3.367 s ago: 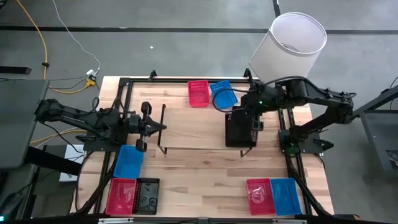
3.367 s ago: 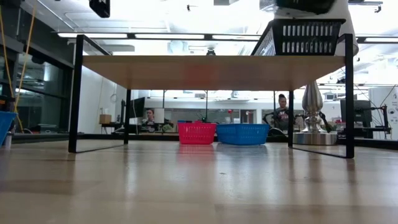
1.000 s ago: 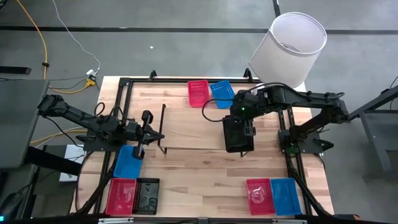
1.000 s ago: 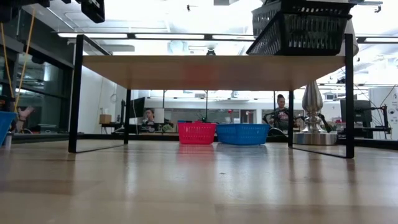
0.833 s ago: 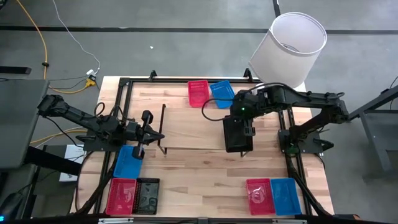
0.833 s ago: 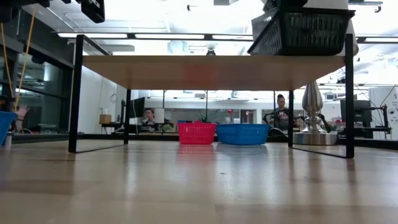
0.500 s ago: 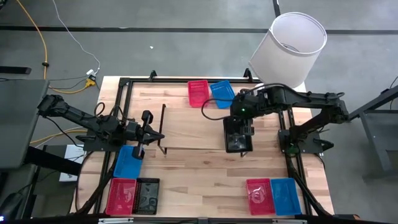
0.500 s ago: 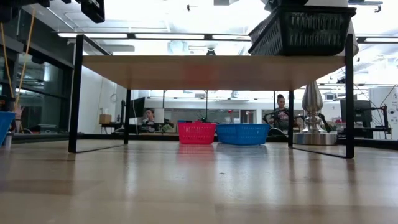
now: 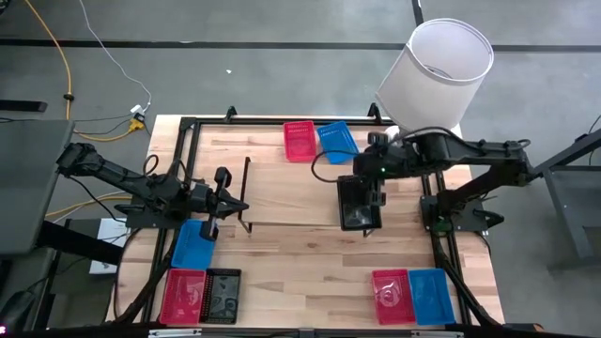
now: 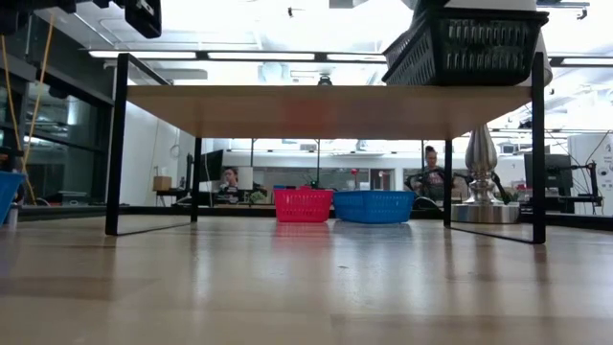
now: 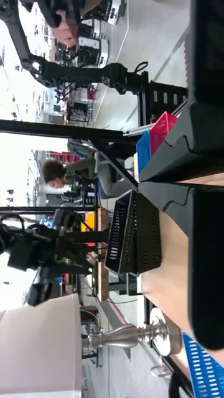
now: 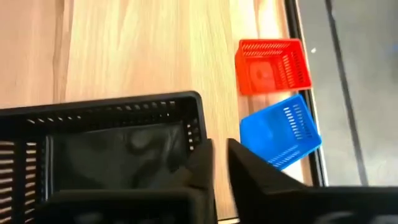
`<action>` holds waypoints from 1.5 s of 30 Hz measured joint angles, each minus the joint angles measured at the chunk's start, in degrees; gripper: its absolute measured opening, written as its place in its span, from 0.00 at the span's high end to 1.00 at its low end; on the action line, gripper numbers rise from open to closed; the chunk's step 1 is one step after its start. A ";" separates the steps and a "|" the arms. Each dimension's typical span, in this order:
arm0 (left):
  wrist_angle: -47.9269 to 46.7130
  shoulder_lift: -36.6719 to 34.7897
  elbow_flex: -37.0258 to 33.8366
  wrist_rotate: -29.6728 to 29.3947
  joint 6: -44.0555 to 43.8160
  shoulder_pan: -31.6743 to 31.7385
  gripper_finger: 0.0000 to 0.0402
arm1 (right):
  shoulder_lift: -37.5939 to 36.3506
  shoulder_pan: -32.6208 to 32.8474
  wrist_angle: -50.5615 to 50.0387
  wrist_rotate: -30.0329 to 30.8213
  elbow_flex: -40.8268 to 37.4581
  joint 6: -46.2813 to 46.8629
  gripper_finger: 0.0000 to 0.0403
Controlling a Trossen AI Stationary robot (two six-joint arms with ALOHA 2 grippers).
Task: Stack baskets on shelf by color
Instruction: Stack the top black bin on the black bin on the shelf
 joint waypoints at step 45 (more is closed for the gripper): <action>-0.06 -0.02 0.00 -1.68 -0.48 0.01 1.00 | -1.16 -1.24 5.92 4.10 -10.34 4.35 1.00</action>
